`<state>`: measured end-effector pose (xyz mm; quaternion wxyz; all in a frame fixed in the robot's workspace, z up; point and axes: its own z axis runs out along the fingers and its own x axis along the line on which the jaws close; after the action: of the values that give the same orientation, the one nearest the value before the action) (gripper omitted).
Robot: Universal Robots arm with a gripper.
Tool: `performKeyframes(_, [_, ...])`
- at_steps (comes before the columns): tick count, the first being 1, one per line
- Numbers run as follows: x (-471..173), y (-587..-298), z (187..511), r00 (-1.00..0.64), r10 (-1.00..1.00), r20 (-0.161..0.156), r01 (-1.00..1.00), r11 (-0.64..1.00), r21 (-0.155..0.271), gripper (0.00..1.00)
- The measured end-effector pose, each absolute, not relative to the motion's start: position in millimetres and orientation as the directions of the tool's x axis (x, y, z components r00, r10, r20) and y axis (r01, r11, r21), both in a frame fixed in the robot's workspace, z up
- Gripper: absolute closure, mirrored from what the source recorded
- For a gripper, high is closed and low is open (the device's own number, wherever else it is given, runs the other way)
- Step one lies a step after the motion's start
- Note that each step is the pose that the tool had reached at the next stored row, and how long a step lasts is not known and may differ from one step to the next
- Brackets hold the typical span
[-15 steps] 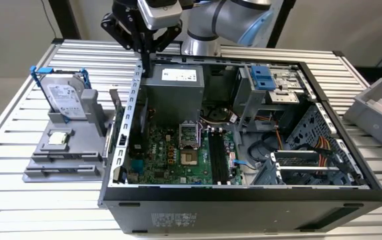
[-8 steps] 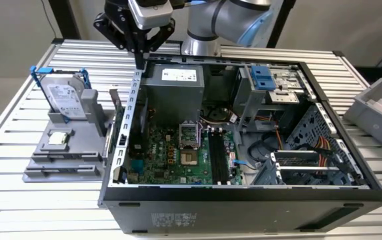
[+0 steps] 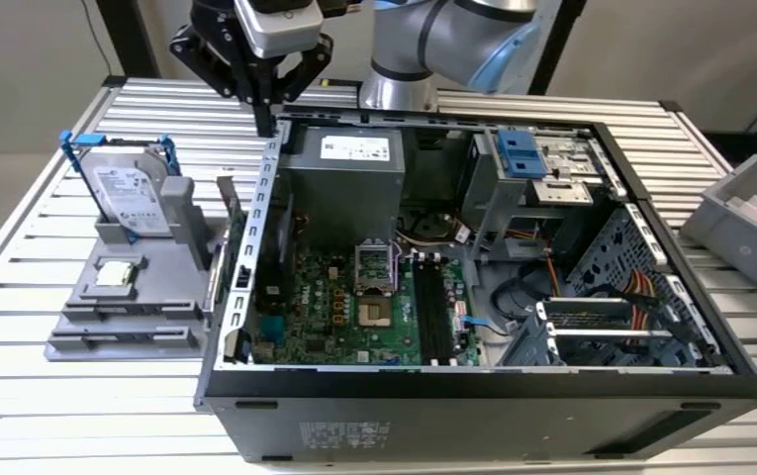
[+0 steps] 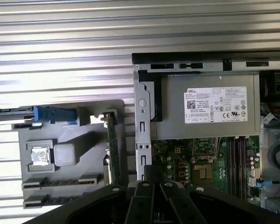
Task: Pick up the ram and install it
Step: 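Reach for the ram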
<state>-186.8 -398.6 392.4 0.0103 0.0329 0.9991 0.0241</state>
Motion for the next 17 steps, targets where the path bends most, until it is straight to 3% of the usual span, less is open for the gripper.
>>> performKeyframes(17, [-208.8, -398.6, 392.4, -0.998, 0.065, -0.019, 0.064, 0.997, 0.049, 1.00])
